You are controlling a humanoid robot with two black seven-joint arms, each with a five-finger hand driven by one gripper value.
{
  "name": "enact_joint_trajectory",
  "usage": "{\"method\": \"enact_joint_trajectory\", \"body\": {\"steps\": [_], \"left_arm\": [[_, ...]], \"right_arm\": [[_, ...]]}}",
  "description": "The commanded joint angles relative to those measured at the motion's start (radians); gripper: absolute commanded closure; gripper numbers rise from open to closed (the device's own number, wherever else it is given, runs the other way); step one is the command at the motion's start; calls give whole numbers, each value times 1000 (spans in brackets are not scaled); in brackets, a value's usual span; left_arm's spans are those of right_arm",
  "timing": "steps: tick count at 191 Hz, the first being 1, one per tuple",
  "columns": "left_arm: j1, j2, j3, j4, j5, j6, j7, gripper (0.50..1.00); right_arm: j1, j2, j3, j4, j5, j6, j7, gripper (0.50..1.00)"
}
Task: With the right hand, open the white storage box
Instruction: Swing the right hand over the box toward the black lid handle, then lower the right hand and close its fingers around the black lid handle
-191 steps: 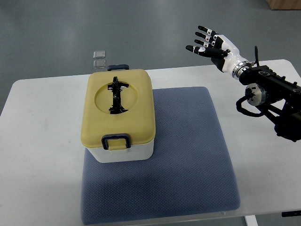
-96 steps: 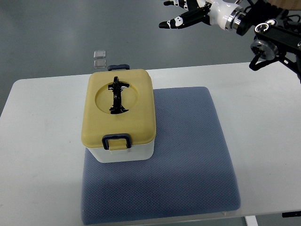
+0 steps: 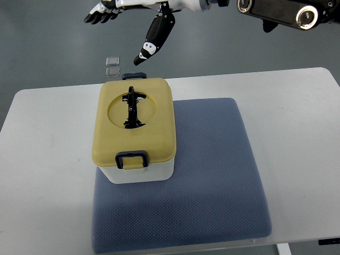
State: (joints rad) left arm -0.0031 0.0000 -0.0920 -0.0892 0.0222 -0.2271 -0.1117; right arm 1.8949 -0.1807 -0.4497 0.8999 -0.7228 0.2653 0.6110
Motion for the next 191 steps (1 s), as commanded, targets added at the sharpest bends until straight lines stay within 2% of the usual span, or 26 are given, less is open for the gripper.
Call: {"method": "enact_joint_trajectory", "body": {"steps": [1,29,44,64,95,127,168,191], "left_arm": [[0,0,0,0,-1,0,0,500],[0,0,0,-1,-1,0,0,500],[0,0,0,0,-1,0,0,500],[0,0,0,-1,-1,0,0,500],[0,0,0,0,1,0,0,500],[0,0,0,-1,-1,0,0,500],[0,0,0,0,-1,0,0,500],[0,0,0,-1,-1,0,0,500]], "right_arm": [[32,64,-44,1,-96,-52,0,599],[64,116,-122,2,-219,-172,0,599],[78,133,-153,2,-256,-212,0,611],[89,147,-162,10,-280,-232,0,632],[107,150,-185,80,-297,-267,0,656],[107,155,-193,109,-336,-273,0,662],[98,168,-241,109,-419,-345,0,666],[89,170,-242,109,-442,-356,0,668]]}}
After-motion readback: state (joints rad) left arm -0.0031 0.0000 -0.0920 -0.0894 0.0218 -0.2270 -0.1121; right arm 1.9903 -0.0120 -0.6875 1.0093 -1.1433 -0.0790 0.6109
